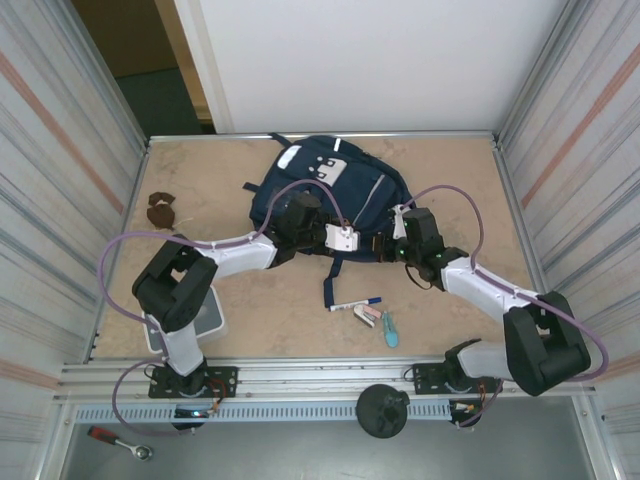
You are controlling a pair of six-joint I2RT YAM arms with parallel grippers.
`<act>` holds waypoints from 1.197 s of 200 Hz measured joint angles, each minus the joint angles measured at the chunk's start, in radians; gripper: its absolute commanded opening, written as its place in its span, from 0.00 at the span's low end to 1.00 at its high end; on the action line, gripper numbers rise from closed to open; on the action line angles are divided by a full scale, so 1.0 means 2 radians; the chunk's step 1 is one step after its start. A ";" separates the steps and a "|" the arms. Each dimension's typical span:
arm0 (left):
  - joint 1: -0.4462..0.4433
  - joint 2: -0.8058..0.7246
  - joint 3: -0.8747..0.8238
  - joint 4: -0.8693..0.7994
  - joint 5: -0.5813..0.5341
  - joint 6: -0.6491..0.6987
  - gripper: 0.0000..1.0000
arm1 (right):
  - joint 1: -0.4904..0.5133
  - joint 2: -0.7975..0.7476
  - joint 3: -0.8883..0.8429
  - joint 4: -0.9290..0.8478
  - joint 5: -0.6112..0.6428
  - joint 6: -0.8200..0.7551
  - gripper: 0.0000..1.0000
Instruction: Pack the student bag
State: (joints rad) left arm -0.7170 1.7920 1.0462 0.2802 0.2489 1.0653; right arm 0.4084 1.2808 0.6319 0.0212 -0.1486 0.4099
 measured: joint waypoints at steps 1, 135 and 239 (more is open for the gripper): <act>0.000 0.000 0.000 0.000 0.001 0.000 0.00 | 0.000 0.000 0.000 0.000 0.001 0.000 0.00; 0.044 -0.031 -0.036 0.000 0.046 -0.010 0.00 | -0.081 -0.005 0.025 -0.057 -0.081 -0.035 0.00; 0.072 -0.045 -0.047 -0.032 0.067 -0.042 0.42 | -0.061 0.022 0.030 -0.045 -0.140 -0.040 0.00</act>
State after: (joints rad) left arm -0.5728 1.7012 0.9516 0.2157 0.3836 0.9821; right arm 0.2871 1.3239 0.6914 -0.0696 -0.4278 0.3290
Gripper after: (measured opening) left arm 0.336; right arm 0.054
